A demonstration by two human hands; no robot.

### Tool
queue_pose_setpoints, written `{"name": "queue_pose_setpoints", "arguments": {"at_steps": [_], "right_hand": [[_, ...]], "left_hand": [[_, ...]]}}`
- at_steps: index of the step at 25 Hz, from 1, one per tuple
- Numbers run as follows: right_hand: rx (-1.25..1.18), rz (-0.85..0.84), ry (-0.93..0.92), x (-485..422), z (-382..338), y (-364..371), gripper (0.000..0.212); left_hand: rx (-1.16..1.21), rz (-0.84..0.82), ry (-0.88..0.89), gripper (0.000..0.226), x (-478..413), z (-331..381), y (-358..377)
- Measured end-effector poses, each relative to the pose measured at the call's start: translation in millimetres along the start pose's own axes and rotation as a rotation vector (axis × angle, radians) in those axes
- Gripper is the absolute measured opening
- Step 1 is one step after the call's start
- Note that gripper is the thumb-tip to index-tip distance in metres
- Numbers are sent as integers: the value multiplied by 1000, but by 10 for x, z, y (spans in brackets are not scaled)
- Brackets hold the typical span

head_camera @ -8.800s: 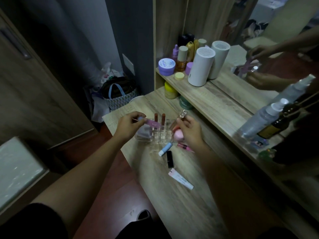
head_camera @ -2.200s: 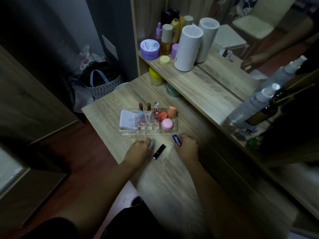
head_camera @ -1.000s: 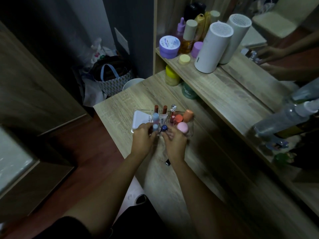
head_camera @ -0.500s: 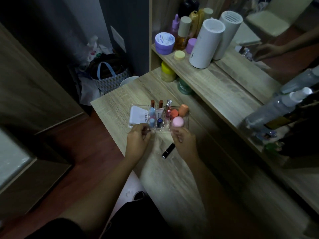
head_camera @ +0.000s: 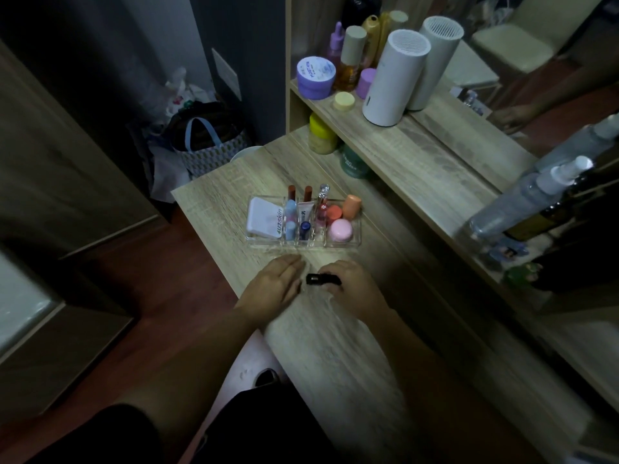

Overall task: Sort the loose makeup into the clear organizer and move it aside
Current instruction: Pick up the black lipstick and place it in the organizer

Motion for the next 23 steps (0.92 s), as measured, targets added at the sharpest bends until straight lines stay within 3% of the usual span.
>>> {"name": "queue_pose_setpoints", "arguments": {"at_steps": [4, 9, 16, 18, 20, 23], "right_hand": [[-200, 221, 128, 118, 140, -122, 22], [-290, 404, 188, 210, 234, -219, 26], [-826, 342, 211, 227, 206, -158, 30], [-1023, 314, 301, 223, 204, -100, 26], [-1046, 359, 367, 225, 205, -114, 21], [-981, 428, 321, 228, 139, -203, 28]], "left_hand": [[-113, -56, 84, 46, 17, 25, 126], [-93, -64, 41, 46, 25, -22, 144], [-120, -87, 52, 49, 11, -23, 154], [-124, -88, 49, 49, 9, -42, 166], [-127, -94, 48, 49, 11, -45, 177], [-123, -94, 59, 48, 12, -56, 182]]}}
Point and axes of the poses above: each hand's wrist, its own x-axis away from the middle knuckle, its own y-axis out of the palm, z = x × y, the point moved 7 cm from there along -x, towards the middle knuckle, and after that the axes turned 10 degrees about x, right-handed, at the moved point
